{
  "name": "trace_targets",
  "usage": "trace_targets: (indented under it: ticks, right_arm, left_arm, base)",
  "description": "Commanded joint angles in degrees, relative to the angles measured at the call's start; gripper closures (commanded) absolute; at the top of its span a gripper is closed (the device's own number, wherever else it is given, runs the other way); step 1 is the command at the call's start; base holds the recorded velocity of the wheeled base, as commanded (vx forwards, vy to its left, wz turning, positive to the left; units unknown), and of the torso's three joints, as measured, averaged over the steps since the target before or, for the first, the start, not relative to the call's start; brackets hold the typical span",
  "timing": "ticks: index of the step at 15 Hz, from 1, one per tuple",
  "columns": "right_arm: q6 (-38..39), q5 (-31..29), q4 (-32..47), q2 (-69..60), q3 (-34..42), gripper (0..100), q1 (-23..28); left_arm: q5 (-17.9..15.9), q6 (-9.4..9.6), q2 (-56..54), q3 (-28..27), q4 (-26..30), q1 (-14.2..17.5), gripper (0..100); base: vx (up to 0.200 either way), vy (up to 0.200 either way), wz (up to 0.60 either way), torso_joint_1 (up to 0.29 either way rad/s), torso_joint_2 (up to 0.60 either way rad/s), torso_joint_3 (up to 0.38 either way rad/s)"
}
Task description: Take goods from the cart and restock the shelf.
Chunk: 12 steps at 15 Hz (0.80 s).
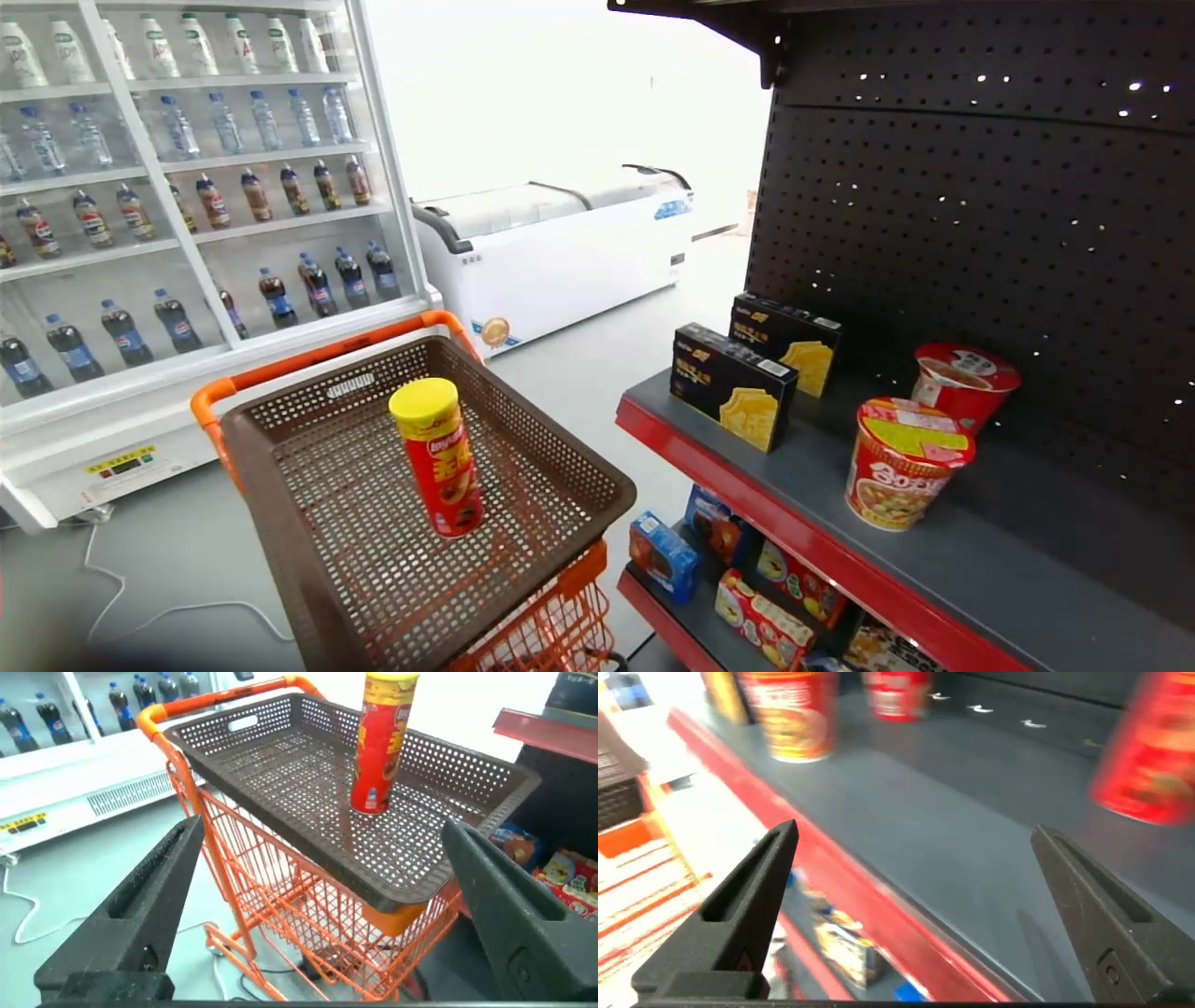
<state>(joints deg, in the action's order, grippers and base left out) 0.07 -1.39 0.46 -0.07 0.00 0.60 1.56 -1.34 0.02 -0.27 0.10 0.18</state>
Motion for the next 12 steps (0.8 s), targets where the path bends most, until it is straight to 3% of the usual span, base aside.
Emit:
trace_targets:
  ticks: [1,3,12]
  right_arm:
    - [0.01,-0.02,-0.02,0.07,0.0,0,0.02]
    - [0.01,-0.02,-0.02,0.07,0.0,0,0.02]
    - [0.01,-0.02,-0.02,0.07,0.0,0,0.02]
  left_arm:
    - [-0.33,0.9,-0.02,0.0,-0.01,-0.01,0]
    - [-1.65,1.78,0.06,0.0,0.17,-0.09,0]
    - [-2.0,1.96,0.06,-0.17,-0.01,-0.09,0]
  base:
    - [0.0,0.0,0.0,0.0,0.0,0.0]
    - [0.0,0.0,0.0,0.0,0.0,0.0]
    - [0.0,0.0,0.0,0.0,0.0,0.0]
